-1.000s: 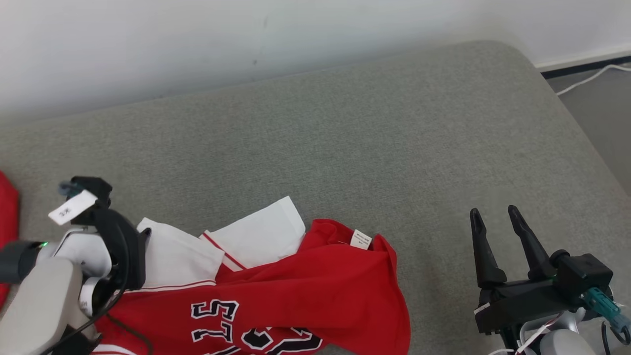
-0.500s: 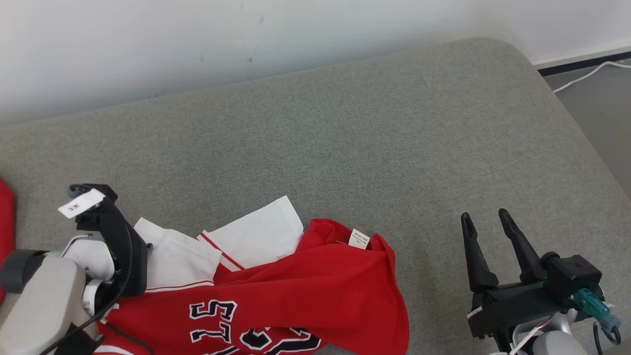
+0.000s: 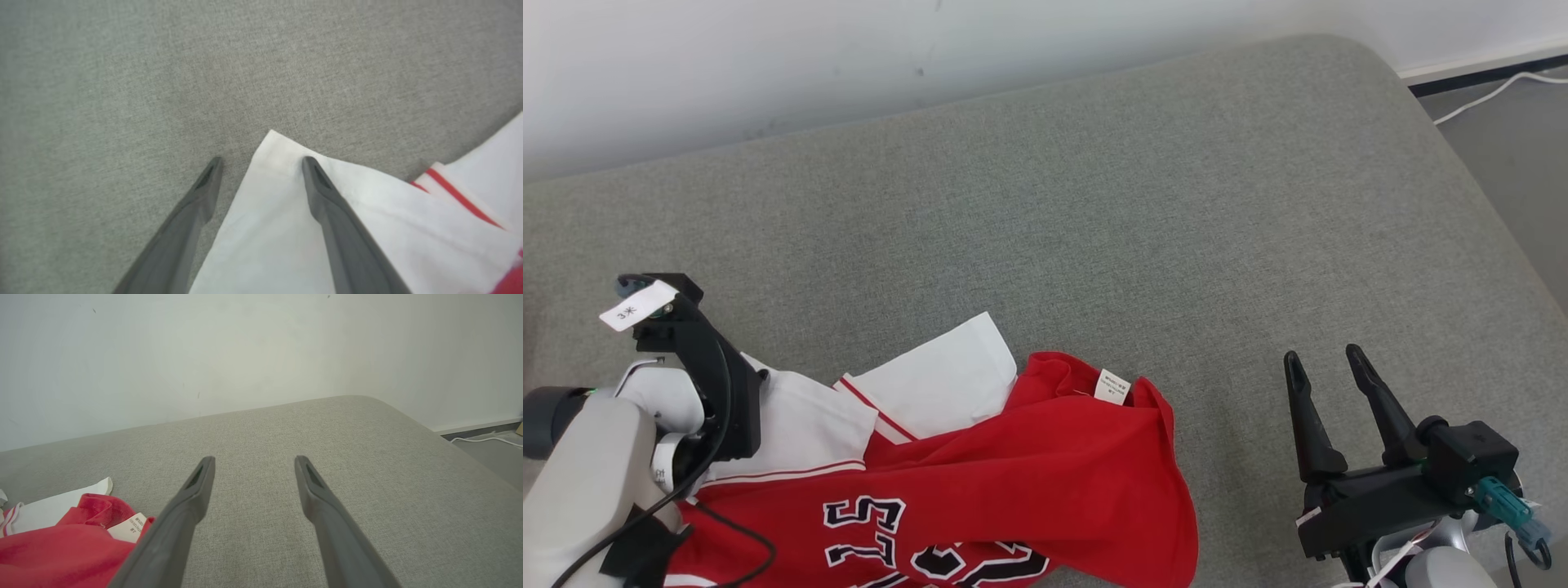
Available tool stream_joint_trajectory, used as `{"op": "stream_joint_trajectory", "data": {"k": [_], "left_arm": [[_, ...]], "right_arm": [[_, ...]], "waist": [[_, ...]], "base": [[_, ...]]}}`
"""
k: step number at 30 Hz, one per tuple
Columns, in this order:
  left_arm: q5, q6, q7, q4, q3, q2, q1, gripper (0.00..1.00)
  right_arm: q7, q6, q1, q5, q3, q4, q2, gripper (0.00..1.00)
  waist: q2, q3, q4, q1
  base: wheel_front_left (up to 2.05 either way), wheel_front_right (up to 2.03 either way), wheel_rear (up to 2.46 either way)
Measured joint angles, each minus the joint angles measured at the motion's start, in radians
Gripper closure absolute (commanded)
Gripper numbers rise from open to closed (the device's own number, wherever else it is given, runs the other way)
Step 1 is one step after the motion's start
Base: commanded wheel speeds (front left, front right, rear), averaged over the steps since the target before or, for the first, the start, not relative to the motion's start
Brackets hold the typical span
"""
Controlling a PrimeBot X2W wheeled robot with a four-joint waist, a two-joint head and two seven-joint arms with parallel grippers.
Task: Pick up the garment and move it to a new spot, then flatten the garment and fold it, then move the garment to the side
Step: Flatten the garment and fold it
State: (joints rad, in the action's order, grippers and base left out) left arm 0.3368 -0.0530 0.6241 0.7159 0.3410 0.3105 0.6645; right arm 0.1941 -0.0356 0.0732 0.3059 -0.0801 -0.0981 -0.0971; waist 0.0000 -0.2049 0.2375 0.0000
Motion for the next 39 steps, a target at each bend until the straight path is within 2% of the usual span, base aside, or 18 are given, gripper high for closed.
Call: {"op": "stream_joint_trajectory", "data": {"k": [4, 5, 7, 8, 16, 19, 23, 26, 32, 39], "left_arm": [[0.002, -0.005, 0.0, 0.014, 0.001, -0.002, 0.02, 0.0], [0.002, -0.009, 0.0, 0.014, 0.002, -0.003, 0.022, 0.07], [0.002, -0.01, 0.0, 0.018, 0.006, -0.009, 0.023, 0.93], [0.005, -0.016, 0.0, 0.02, 0.006, -0.012, 0.024, 1.0], [0.059, -0.044, -0.001, 0.04, -0.001, -0.035, 0.039, 1.0], [0.087, -0.054, -0.009, 0.034, -0.015, -0.039, 0.038, 1.0], [0.136, -0.064, -0.019, 0.01, -0.038, -0.038, 0.038, 1.0], [0.147, -0.07, -0.019, 0.007, -0.039, -0.028, 0.038, 1.0], [0.179, -0.071, -0.019, -0.023, -0.034, -0.019, 0.036, 1.0], [0.191, -0.071, -0.015, -0.049, -0.023, -0.014, 0.037, 1.0]], "right_arm": [[0.001, 0.0, 0.006, 0.0, 0.003, -0.005, 0.0, 0.0], [0.001, 0.0, 0.01, 0.0, 0.004, -0.005, 0.0, 0.0], [0.001, 0.0, 0.018, 0.0, 0.006, -0.005, 0.0, 0.0], [0.001, 0.0, 0.019, 0.0, 0.005, -0.005, 0.0, 0.0], [-0.031, 0.0, 0.022, -0.023, -0.018, -0.031, -0.018, 0.0], [-0.091, -0.003, 0.033, -0.026, -0.031, -0.032, -0.033, 0.0], [-0.196, -0.039, 0.086, -0.026, -0.088, -0.017, -0.059, 0.0], [-0.277, -0.051, 0.12, -0.027, -0.133, -0.011, -0.066, 0.0], [-0.444, -0.07, 0.194, -0.008, -0.218, -0.054, -0.041, 0.0], [-0.584, -0.072, 0.254, 0.044, -0.237, -0.177, -0.011, 0.0]], "waist": [[0.0, -0.01, -0.004, 0.0], [0.0001, -0.011, -0.005, 0.0001], [0.0, -0.013, -0.011, 0.0], [0.0, -0.013, -0.014, 0.0], [0.0, -0.008, -0.042, 0.0], [0.0001, -0.004, -0.051, 0.0], [0.0, -0.001, -0.056, 0.0001], [0.0, 0.002, -0.058, 0.0], [0.0, 0.0, -0.062, 0.0], [0.0001, -0.019, -0.074, 0.0001]], "base": [[0.0, 0.0, 0.0], [0.0, 0.0, 0.0], [0.0, 0.0, 0.0], [0.0, 0.0, 0.0], [0.0, 0.0, 0.0], [0.0, 0.0, 0.0], [0.0, 0.0, 0.0], [0.0, 0.0, 0.0], [0.0, 0.0, 0.0], [0.0, 0.0, 0.0]]}}
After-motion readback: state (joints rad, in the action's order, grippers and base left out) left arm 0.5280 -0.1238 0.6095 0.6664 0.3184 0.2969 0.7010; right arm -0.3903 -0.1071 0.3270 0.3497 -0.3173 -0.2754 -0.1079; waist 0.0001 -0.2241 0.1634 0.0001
